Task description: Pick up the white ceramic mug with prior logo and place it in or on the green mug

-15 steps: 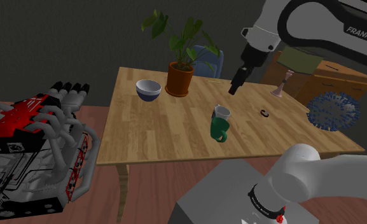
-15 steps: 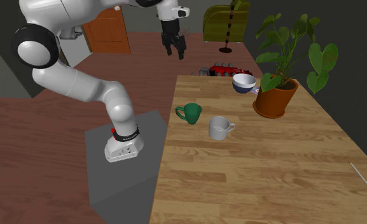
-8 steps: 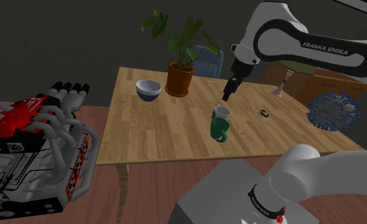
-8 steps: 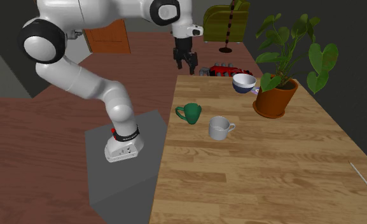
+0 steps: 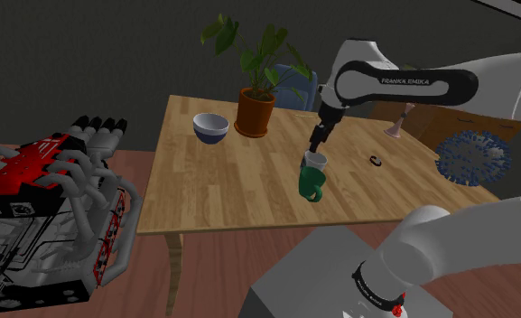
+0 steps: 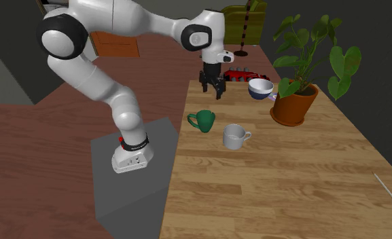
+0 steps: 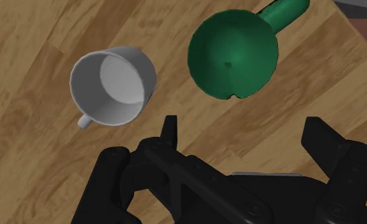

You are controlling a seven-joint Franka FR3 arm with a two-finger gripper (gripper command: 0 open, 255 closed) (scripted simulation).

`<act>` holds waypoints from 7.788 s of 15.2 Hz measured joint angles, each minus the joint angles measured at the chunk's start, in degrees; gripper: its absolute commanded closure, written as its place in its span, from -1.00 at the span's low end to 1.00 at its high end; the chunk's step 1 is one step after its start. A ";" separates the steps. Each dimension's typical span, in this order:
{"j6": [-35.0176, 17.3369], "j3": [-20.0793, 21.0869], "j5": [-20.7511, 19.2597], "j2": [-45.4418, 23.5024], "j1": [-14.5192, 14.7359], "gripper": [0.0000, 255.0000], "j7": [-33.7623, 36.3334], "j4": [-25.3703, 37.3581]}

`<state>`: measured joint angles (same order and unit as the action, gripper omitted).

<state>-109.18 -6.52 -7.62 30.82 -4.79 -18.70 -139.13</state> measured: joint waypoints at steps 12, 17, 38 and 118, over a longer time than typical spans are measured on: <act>-14.71 -7.80 -1.58 -21.19 -3.33 -1.00 -7.81 2.83; -18.89 -8.38 -1.52 -23.89 -3.63 -1.00 -8.27 1.15; -21.37 -8.65 -1.36 -25.53 -3.75 1.00 -8.52 0.33; 5.49 4.70 2.17 4.93 1.68 -1.00 6.01 -4.72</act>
<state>-103.69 -1.81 -5.44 35.75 -3.11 -12.69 -143.84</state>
